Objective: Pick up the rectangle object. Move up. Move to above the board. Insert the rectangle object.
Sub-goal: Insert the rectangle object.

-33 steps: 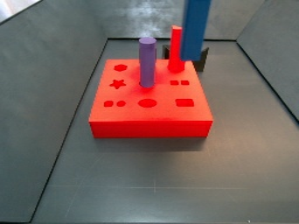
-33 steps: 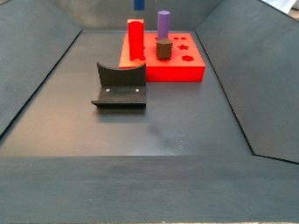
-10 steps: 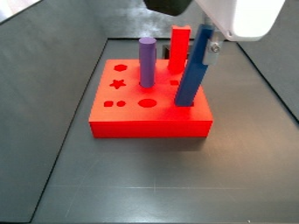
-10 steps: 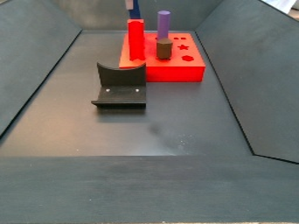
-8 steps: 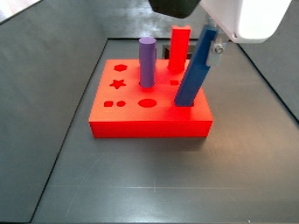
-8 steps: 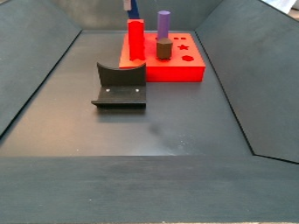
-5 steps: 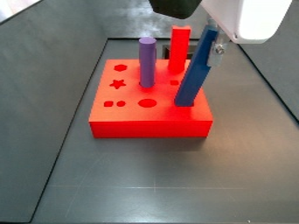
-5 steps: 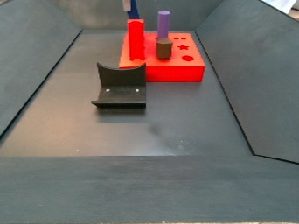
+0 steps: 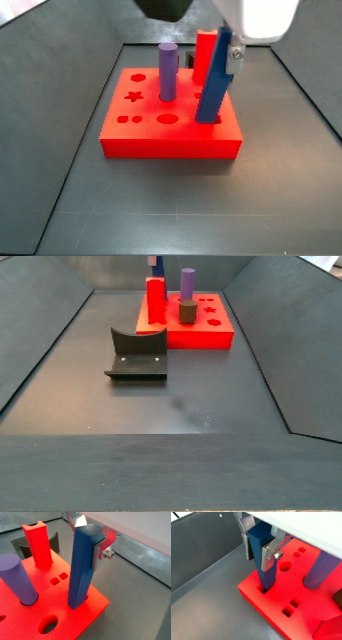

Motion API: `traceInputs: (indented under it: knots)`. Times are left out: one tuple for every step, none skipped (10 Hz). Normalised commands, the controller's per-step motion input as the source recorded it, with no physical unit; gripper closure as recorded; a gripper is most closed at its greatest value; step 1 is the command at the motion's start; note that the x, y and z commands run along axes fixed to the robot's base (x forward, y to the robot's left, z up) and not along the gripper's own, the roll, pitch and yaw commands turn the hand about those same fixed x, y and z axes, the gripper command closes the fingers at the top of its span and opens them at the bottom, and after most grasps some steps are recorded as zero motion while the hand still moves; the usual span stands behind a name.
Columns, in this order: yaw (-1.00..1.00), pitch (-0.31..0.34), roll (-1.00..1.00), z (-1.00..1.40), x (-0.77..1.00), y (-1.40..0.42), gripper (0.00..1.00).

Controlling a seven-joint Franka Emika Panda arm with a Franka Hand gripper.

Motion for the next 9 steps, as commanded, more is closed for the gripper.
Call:
traceInputs:
  knots:
    - [-0.05,-0.497,0.06,-0.23,-0.14,-0.13,1.0]
    - [-0.13,-0.386,0.09,-0.21,0.0,-0.21,1.0]
    - [-0.2,-0.26,0.11,-0.18,0.08,-0.19,1.0]
    - [-0.19,-0.143,0.11,-0.14,0.22,-0.11,1.0]
    - [-0.22,-0.087,0.01,0.0,0.28,-0.01,1.0]
    - [-0.17,-0.091,0.0,0.09,0.23,0.0,1.0]
    - [-0.12,-0.074,0.0,0.17,0.15,0.0,1.0]
    - [-0.08,-0.1,-0.04,0.21,0.05,0.0,1.0]
    - [0.0,-0.294,-0.07,-0.03,0.0,0.02,1.0]
